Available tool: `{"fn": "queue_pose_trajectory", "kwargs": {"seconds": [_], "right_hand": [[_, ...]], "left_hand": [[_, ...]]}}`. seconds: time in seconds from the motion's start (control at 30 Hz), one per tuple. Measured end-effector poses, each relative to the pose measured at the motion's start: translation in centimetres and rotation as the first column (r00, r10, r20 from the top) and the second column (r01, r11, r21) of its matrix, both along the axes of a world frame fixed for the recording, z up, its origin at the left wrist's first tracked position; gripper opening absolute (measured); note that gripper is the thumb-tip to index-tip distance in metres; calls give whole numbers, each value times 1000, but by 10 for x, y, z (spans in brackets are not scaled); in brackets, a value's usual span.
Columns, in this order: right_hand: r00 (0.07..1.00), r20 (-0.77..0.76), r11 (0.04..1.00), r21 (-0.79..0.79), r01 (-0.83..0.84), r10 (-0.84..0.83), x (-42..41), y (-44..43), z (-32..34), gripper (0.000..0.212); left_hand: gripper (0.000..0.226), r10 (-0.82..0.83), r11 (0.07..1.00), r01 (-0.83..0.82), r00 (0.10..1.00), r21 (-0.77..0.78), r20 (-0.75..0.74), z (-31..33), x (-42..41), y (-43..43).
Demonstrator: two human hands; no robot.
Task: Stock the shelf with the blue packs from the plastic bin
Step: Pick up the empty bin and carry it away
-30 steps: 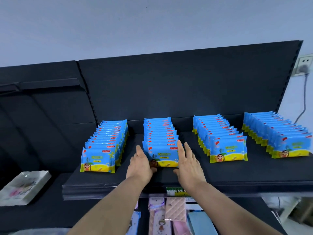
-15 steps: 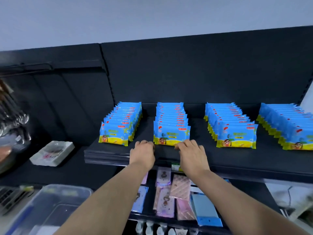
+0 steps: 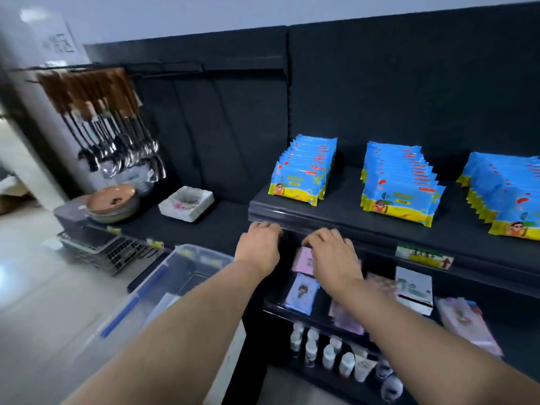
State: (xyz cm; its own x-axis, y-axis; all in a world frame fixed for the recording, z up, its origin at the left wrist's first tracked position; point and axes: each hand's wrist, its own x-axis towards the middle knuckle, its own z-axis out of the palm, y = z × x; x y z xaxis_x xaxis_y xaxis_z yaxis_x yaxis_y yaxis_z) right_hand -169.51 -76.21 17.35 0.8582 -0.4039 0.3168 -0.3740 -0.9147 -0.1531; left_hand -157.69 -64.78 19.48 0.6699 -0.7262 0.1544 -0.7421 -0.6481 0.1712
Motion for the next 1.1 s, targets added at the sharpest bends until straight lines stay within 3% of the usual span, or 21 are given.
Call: {"fn": "queue_pose_trajectory", "kwargs": {"seconds": [0.23,0.5,0.67,0.93,1.1], "right_hand": [[974,-219,993,116,-27,52,62,130,-51,34],[891,-451,963,262,70,58,93,235,-109,40],[860,-511,935,314,167,18,98,255,-130,46],[824,-567,874,396,280,-7,118,254,-155,75],[826,-559,806,455,379,-73,140,254,-163,84]], "left_hand": [[41,247,952,-215,960,217,-131,-32,73,164],[43,385,880,-297,904,371,-188,-91,121,301],[37,393,871,-287,894,399,-216,-123,130,323],[42,437,844,-300,865,444,-246,-154,148,320],[51,481,822,-366,856,436,-188,-169,176,319]]}}
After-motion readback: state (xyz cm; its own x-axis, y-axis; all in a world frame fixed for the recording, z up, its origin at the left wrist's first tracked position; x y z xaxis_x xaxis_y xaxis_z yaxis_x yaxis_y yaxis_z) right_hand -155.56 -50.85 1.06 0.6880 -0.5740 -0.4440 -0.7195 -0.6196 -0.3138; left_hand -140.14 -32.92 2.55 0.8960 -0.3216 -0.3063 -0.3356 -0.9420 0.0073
